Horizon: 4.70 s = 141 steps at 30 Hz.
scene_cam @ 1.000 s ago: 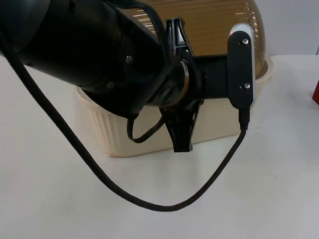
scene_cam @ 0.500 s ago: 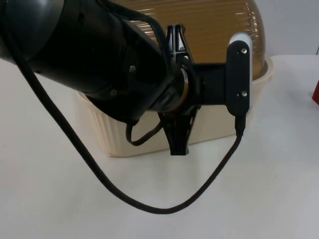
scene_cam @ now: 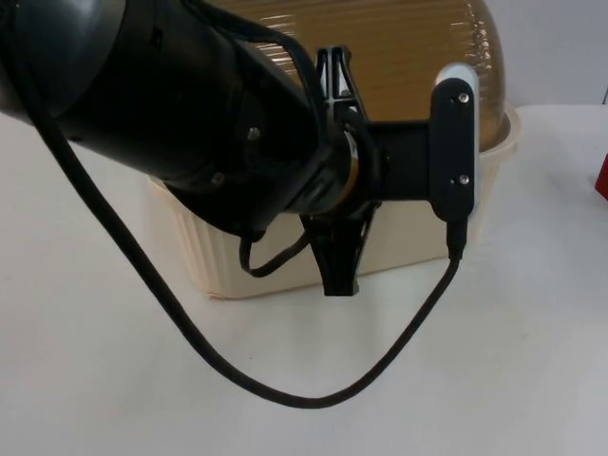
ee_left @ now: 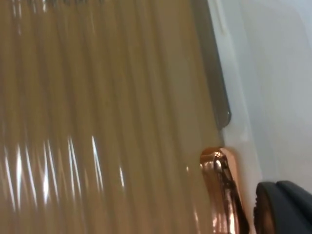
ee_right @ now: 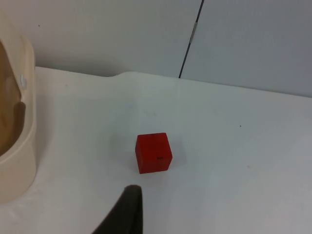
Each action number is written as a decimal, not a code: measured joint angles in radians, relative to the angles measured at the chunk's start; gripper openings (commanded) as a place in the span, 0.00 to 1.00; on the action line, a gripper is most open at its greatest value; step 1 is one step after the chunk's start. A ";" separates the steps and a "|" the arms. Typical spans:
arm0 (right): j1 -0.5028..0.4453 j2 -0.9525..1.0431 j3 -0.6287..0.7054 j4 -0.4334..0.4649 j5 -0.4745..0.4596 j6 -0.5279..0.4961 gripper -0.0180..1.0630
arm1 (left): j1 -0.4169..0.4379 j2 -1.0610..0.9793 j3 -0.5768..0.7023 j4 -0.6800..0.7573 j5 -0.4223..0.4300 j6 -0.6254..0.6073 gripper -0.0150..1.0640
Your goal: Open the box lid with the left hand, place the block into the box with the right hand, then close the box lid with the left hand.
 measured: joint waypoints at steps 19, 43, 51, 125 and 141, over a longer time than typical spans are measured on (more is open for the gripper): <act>0.000 0.000 0.000 0.000 0.000 0.000 0.99 | 0.010 0.000 -0.045 0.000 0.068 -0.005 0.01; 0.000 0.000 0.000 0.000 0.000 0.000 0.99 | 0.129 0.002 -0.231 0.008 0.076 0.003 0.01; 0.000 0.000 0.000 -0.002 0.000 0.000 0.99 | 0.169 0.002 -0.235 0.006 0.078 0.003 0.01; 0.000 0.000 0.000 0.026 -0.004 0.002 0.99 | 0.632 -0.504 -0.119 -1.219 -0.024 0.273 0.01; 0.000 0.000 0.000 0.026 -0.004 0.002 0.99 | 0.756 -0.457 -0.119 -1.979 0.025 0.938 0.01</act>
